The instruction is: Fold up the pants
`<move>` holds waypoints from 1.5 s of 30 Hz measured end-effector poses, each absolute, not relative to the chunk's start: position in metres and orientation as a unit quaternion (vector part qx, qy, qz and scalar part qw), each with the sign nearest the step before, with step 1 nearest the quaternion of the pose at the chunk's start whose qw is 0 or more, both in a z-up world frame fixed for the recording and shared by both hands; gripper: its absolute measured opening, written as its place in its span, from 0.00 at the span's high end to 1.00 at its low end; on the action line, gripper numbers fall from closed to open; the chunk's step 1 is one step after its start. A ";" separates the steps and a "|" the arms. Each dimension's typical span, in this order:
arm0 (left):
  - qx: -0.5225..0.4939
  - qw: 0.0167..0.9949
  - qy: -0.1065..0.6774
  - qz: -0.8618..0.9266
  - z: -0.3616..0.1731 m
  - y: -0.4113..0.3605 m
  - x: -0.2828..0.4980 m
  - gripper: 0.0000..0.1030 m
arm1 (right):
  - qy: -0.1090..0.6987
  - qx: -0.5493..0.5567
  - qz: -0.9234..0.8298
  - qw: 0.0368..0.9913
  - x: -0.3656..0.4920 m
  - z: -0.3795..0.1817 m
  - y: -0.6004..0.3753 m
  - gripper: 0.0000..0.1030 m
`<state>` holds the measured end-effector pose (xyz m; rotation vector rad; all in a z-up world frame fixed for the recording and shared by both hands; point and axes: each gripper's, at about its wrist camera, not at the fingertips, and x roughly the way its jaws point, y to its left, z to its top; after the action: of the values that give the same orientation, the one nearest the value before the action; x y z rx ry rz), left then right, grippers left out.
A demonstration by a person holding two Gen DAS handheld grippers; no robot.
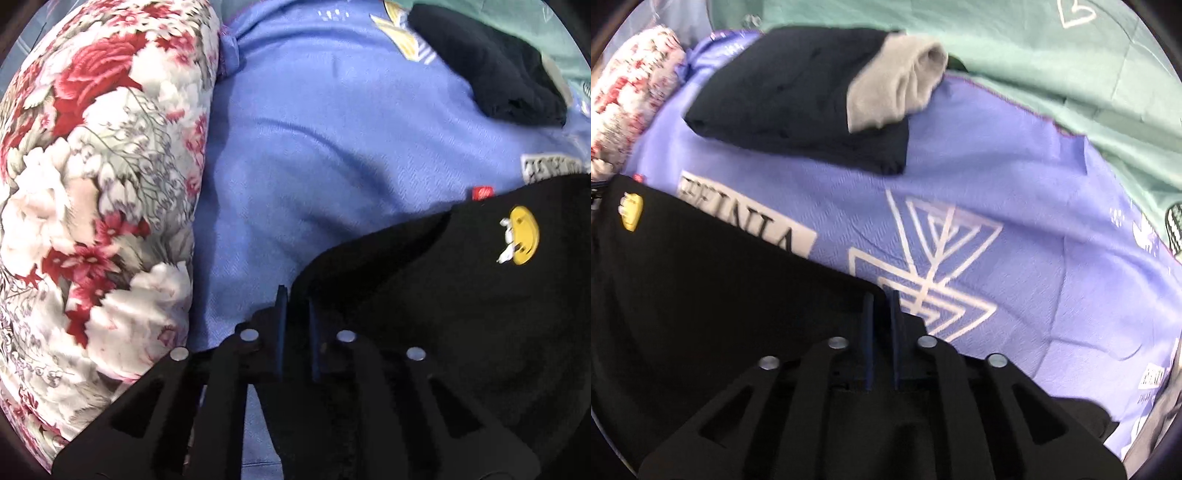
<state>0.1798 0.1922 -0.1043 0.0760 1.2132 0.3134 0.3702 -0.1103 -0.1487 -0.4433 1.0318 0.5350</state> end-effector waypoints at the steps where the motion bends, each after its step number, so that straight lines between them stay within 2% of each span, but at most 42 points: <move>1: 0.042 0.808 0.569 0.148 -0.105 0.191 0.180 0.82 | 0.475 -0.205 0.245 0.820 0.365 -0.149 -0.114 0.67; 2: 0.042 0.806 0.570 0.151 -0.102 0.191 0.180 0.74 | 0.474 -0.202 0.233 0.825 0.363 -0.145 -0.120 0.51; 5: 0.026 0.815 0.558 0.153 -0.091 0.196 0.175 0.53 | 0.470 -0.119 0.236 0.842 0.365 -0.126 -0.160 0.50; 12: 0.004 0.816 0.558 0.153 -0.083 0.208 0.163 0.50 | 0.517 -0.067 0.012 0.853 0.363 -0.137 -0.362 0.50; 16: -0.002 0.810 0.564 0.159 -0.085 0.207 0.157 0.48 | 0.528 -0.055 -0.010 0.848 0.368 -0.156 -0.389 0.50; 20: 0.012 0.808 0.567 0.159 -0.080 0.199 0.160 0.45 | 0.521 -0.108 0.024 0.846 0.379 -0.160 -0.375 0.50; 22: 0.015 0.810 0.564 0.159 -0.076 0.196 0.163 0.43 | 0.515 -0.130 0.037 0.847 0.381 -0.159 -0.376 0.57; 23: 0.017 0.811 0.562 0.159 -0.073 0.195 0.163 0.43 | 0.523 -0.121 0.051 0.842 0.383 -0.156 -0.380 0.74; 24: 0.018 0.812 0.561 0.159 -0.071 0.195 0.164 0.43 | 0.534 -0.110 0.072 0.835 0.384 -0.152 -0.383 0.97; 27: 0.022 0.814 0.558 0.160 -0.067 0.195 0.163 0.43 | 0.518 -0.150 0.066 0.839 0.384 -0.140 -0.380 0.97; 31: 0.027 0.809 0.564 0.163 -0.068 0.195 0.161 0.43 | 0.489 -0.096 0.027 0.866 0.386 -0.128 -0.397 0.96; 32: 0.029 0.807 0.566 0.162 -0.071 0.195 0.164 0.43 | 0.497 -0.124 0.017 0.859 0.389 -0.137 -0.390 0.88; 33: 0.033 0.806 0.569 0.159 -0.076 0.194 0.171 0.43 | 0.517 -0.156 0.005 0.842 0.392 -0.150 -0.380 0.85; 36: 0.049 0.808 0.570 0.143 -0.078 0.186 0.178 0.42 | 0.507 -0.219 -0.024 0.833 0.395 -0.151 -0.361 0.74; 38: 0.056 0.812 0.567 0.128 -0.076 0.184 0.181 0.39 | 0.492 -0.172 -0.028 0.853 0.389 -0.132 -0.357 0.49; 40: 0.060 0.814 0.567 0.113 -0.075 0.185 0.183 0.37 | 0.469 -0.139 0.009 0.872 0.377 -0.114 -0.342 0.44; 45: 0.083 0.808 0.578 0.078 -0.087 0.183 0.192 0.36 | 0.468 -0.104 0.106 0.871 0.362 -0.099 -0.297 0.41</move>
<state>0.1920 0.1831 -0.0874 0.1768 1.2367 0.1672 0.3619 -0.2971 -0.0986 -0.2166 0.9773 0.2215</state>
